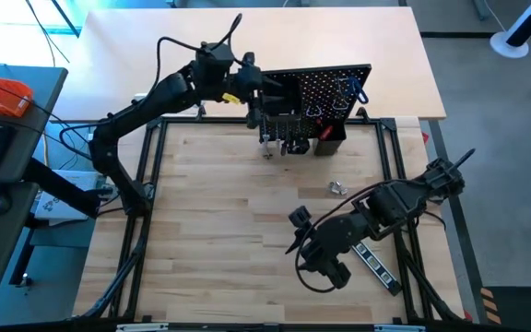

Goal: Hang tools onto peg board
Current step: Put the silver socket into the top black bin on the peg board

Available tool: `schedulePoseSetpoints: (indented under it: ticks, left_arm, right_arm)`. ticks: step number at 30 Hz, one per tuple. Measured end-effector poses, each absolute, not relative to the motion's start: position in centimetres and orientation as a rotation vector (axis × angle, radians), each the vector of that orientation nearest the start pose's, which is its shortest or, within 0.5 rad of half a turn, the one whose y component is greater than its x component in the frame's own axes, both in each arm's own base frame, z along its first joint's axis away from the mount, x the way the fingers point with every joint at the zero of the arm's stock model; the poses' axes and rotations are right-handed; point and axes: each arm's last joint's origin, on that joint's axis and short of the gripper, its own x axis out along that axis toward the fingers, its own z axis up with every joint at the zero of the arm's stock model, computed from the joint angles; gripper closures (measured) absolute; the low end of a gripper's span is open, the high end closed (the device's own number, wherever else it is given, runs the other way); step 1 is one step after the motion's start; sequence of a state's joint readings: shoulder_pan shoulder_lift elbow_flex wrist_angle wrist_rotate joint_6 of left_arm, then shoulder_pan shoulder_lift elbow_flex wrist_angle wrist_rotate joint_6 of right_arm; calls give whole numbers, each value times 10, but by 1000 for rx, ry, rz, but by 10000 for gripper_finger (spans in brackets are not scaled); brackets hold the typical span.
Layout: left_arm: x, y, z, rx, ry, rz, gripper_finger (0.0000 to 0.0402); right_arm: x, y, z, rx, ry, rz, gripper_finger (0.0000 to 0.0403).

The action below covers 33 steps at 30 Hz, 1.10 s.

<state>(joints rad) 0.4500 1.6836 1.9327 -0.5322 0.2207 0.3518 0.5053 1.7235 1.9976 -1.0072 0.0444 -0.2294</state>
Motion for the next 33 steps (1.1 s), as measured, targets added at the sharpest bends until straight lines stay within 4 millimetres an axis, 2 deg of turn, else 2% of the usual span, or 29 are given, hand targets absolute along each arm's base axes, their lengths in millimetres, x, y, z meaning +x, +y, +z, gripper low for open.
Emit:
schedulePoseSetpoints:
  ticks: [6, 12, 17, 26, 33]
  left_arm:
    - [323, 138, 472, 309, 257, 167, 252]
    - [304, 123, 490, 349, 214, 170, 252]
    - [288, 112, 500, 367, 214, 156, 252]
    - [272, 90, 494, 379, 363, 109, 252]
    - [271, 74, 482, 354, 486, 52, 252]
  right_arm:
    - [293, 160, 440, -413, 619, 520, 215]
    - [264, 144, 464, -390, 566, 505, 215]
    - [241, 130, 477, -378, 562, 478, 215]
    - [200, 106, 495, -333, 555, 384, 215]
    - [167, 86, 508, -294, 520, 331, 215]
